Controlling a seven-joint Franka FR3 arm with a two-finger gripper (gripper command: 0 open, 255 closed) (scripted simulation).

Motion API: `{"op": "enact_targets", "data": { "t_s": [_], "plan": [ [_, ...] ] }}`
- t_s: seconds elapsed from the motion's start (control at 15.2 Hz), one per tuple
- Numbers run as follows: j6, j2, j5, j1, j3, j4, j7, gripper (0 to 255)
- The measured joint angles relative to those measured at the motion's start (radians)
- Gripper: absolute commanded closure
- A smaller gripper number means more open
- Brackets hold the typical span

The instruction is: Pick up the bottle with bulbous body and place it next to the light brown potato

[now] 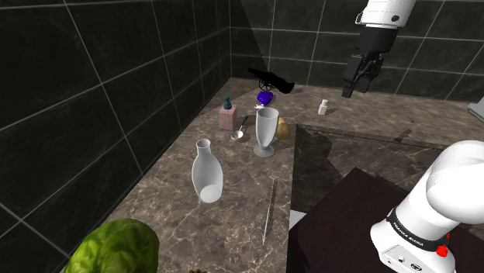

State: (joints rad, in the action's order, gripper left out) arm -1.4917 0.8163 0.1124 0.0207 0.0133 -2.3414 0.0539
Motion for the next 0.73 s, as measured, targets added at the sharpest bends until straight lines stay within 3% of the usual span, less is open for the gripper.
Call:
{"op": "enact_targets", "data": {
  "t_s": [0.26, 0.73],
  "plan": [
    [-0.054, -0.026, 0.022, 0.013, -0.041, -0.014, 0.03, 0],
    [-0.214, -0.18, 0.072, 0.051, -0.177, 0.027, 0.137, 0]
  ]
}}
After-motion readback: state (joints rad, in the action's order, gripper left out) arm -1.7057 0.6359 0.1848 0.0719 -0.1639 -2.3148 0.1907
